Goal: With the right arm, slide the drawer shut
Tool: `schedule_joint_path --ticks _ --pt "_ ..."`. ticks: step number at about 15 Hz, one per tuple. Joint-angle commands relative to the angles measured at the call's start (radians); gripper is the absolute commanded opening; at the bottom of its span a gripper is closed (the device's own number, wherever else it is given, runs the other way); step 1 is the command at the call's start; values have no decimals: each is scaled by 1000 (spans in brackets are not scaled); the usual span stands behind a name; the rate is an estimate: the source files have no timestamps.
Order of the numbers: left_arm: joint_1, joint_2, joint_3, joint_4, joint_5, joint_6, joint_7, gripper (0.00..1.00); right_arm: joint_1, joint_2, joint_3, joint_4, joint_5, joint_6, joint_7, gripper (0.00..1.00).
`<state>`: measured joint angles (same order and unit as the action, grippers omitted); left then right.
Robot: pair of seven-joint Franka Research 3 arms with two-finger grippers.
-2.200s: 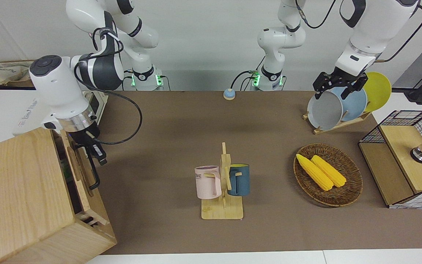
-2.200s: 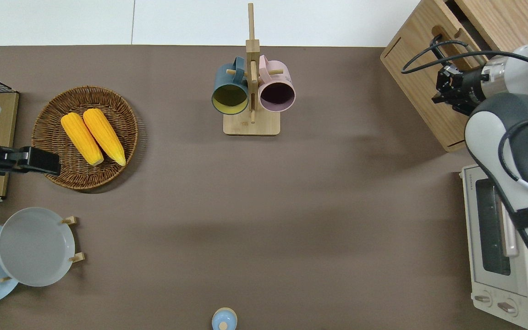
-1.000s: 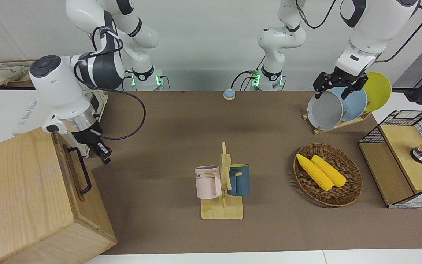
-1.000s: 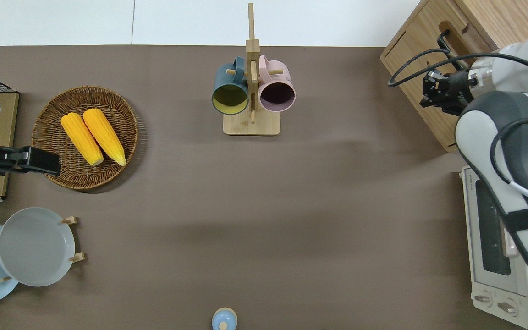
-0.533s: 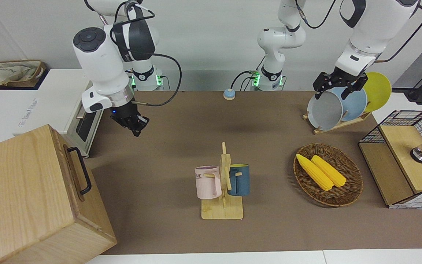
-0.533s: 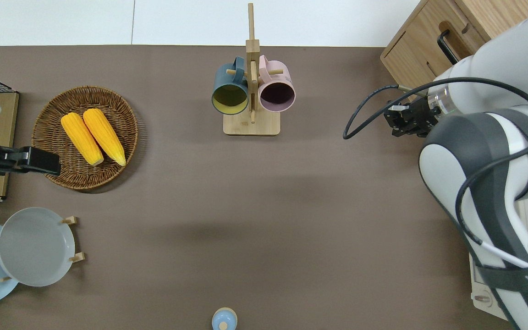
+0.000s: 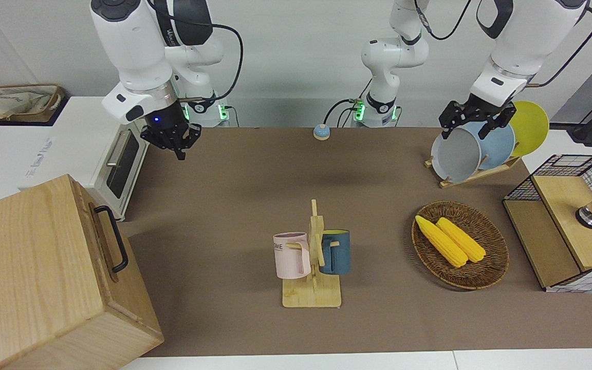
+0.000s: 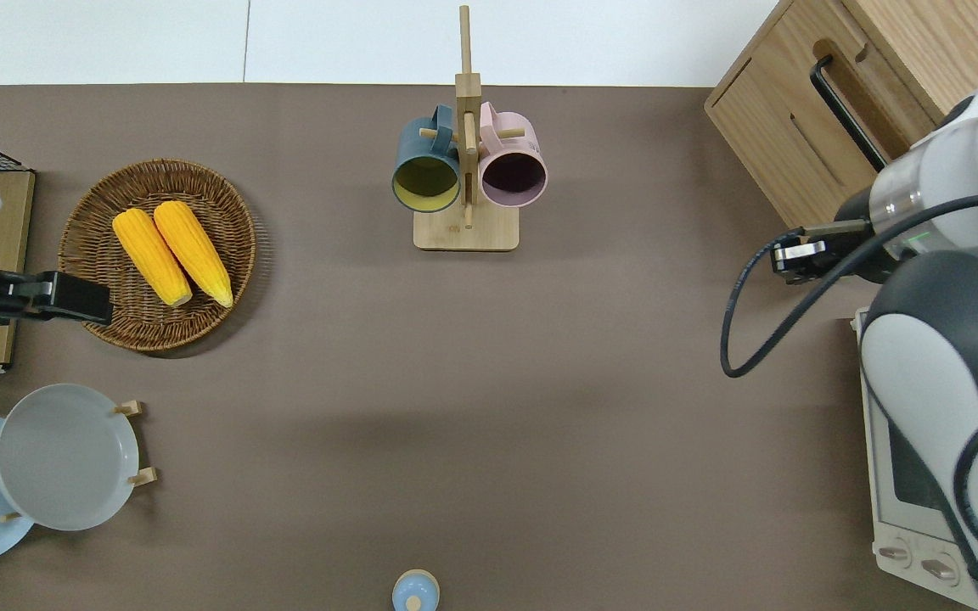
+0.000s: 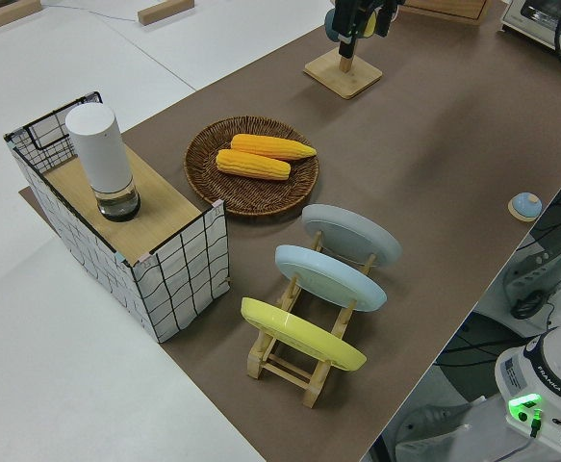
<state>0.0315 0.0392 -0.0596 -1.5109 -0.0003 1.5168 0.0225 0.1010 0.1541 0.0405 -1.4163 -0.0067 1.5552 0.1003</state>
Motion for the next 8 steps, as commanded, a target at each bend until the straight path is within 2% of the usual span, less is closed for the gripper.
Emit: schedule_joint_path --ticks 1,3,4,5,6,7,8 --pt "4 11 -6 26 17 -20 10 993 17 -19 -51 -18 11 -18 -94 0" --pt "4 11 -6 26 17 -20 10 993 16 -13 -51 -18 2 -18 -90 27" --pt "4 11 -6 24 17 -20 10 993 16 -10 -51 -18 -1 -17 -87 197" --pt "4 11 -6 24 17 -20 10 993 16 -8 -51 -16 2 -17 -85 495" --pt "4 13 -6 24 17 -20 10 993 13 -7 -51 -15 1 -17 -85 707" --pt "4 11 -6 24 17 -20 10 993 8 -7 -51 -13 2 -17 -85 987" --pt "4 11 -6 26 17 -20 10 993 5 -5 -50 -13 4 -17 -85 983"
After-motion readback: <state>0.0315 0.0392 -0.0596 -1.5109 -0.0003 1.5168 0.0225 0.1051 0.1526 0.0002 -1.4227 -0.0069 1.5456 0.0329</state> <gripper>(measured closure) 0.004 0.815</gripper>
